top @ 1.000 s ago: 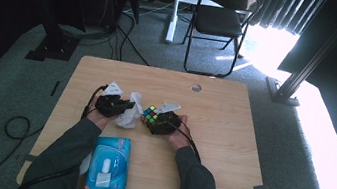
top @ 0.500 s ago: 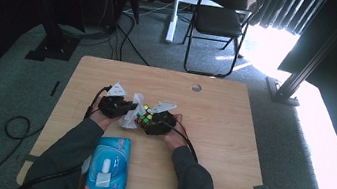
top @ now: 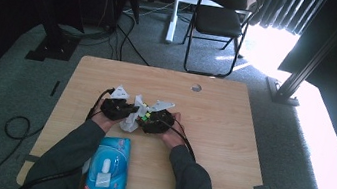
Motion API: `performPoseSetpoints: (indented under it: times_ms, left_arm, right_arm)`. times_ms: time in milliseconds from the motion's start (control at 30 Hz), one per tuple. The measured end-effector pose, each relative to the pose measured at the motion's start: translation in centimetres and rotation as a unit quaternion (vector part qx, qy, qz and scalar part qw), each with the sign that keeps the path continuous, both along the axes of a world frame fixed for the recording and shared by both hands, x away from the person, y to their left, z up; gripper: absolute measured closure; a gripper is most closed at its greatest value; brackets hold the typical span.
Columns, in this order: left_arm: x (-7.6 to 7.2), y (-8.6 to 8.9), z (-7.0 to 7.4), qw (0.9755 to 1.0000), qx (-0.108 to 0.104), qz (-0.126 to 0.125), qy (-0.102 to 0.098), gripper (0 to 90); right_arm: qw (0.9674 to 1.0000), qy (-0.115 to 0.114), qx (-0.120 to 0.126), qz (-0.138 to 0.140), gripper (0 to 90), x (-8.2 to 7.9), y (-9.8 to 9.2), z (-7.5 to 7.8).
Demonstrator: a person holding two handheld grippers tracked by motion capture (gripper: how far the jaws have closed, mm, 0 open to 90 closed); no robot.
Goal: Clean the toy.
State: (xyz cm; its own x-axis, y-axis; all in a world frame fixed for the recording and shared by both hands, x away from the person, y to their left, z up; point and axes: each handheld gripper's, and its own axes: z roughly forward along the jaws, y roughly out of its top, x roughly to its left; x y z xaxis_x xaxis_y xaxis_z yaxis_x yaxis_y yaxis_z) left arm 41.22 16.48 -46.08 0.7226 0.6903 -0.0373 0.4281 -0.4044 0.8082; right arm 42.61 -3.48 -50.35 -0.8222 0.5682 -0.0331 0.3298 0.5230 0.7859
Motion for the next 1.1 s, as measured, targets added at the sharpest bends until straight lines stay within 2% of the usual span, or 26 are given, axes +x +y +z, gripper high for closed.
performPoseSetpoints:
  times_ms: [300,700,733,900,1100]
  left_arm:
    - [-0.5,-0.9,-0.2,0.9997,0.003,-0.022,0.003,86.5]
    - [-0.9,-1.9,0.3,0.9986,0.005,-0.052,0.005,86.6]
    - [-1.0,-2.2,0.5,0.9983,0.013,-0.056,0.000,86.6]
    - [-0.9,-2.3,0.5,0.9983,0.014,-0.056,-0.003,86.7]
    - [-0.8,-2.3,0.5,0.9987,0.002,-0.050,-0.008,86.5]
  right_arm:
    - [0.9999,-0.004,-0.006,-0.013,34.1,0.2,0.2,0.0]
    - [0.9999,-0.007,-0.008,-0.012,34.1,0.4,0.1,0.6]
    - [0.9999,-0.007,-0.007,-0.012,34.1,0.4,0.1,0.6]
    - [0.9999,-0.002,-0.001,-0.015,34.1,0.4,0.2,0.7]
    - [1.0000,-0.006,-0.003,0.003,34.2,-0.2,0.5,0.8]
